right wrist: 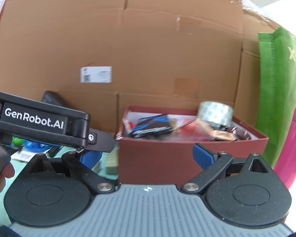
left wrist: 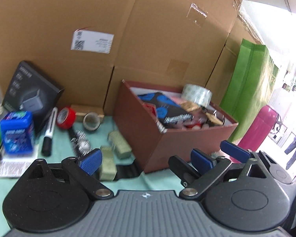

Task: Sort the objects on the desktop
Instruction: 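Open the left tool over the maroon box and withdraw it, then grasp the olive-green cosmetic box on the cloth with the left tool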

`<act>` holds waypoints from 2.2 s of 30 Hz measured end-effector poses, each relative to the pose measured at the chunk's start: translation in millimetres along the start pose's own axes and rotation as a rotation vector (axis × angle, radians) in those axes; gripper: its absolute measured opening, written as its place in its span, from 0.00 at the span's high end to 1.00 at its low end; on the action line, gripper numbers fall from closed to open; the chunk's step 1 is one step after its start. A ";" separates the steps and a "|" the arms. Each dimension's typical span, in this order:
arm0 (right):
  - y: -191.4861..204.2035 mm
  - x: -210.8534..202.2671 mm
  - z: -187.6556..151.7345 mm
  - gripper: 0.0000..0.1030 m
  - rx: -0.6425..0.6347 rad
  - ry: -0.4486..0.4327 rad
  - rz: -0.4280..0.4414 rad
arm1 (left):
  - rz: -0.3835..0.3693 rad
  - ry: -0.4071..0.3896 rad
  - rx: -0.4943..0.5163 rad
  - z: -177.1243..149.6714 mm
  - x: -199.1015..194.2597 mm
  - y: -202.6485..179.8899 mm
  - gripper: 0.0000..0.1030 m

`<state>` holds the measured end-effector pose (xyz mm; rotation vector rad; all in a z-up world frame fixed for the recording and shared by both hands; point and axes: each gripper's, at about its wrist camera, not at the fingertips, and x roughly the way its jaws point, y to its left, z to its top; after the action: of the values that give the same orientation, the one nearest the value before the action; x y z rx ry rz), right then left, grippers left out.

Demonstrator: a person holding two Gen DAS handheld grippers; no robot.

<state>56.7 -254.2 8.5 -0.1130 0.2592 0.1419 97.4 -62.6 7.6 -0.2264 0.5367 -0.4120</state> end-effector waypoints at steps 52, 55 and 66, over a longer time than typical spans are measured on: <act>72.4 93.3 -25.8 0.70 0.042 0.337 0.169 | -0.031 0.244 -0.082 7.5 86.4 71.3 0.68; 74.4 91.7 -25.9 0.74 0.033 0.334 0.171 | -0.031 0.239 -0.080 6.3 86.4 71.0 0.67; 69.3 88.9 -27.5 0.77 0.041 0.334 0.173 | -0.044 0.238 -0.066 3.4 80.7 65.4 0.69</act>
<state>124.2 -178.5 -47.7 -0.0733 0.6058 0.2907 183.1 -39.0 -46.2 -0.2551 0.7812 -0.4677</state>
